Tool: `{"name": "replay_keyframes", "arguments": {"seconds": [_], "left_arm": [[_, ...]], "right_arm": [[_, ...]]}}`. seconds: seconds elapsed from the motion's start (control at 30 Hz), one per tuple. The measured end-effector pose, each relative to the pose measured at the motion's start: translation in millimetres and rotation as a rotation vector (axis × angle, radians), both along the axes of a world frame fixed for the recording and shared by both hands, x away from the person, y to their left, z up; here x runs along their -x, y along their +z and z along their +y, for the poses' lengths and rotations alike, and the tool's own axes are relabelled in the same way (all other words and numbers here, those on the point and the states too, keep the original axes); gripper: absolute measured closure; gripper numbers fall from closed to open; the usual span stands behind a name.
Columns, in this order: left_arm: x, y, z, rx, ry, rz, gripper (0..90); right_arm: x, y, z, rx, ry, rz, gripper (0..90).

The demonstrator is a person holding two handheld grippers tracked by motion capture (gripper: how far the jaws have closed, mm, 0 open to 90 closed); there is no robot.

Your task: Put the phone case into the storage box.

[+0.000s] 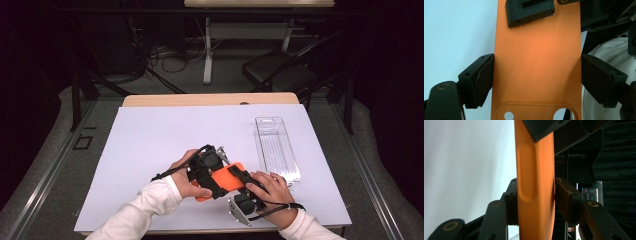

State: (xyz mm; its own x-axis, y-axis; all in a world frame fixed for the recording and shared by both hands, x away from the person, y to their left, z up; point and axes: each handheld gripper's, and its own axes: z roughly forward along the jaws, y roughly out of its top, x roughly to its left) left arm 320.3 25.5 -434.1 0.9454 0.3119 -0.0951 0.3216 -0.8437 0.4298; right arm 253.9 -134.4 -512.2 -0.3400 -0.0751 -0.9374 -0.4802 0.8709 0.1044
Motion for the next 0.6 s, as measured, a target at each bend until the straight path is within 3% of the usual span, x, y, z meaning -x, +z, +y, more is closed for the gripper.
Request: {"name": "replay_keyframes", "arguments": {"seconds": [0.6], "left_arm": [[-2.1,-2.0,0.0,0.009,0.002,0.014,15.8]], "right_arm": [[-0.3,-2.4,0.2,0.028,0.008,-0.052,68.1]]}}
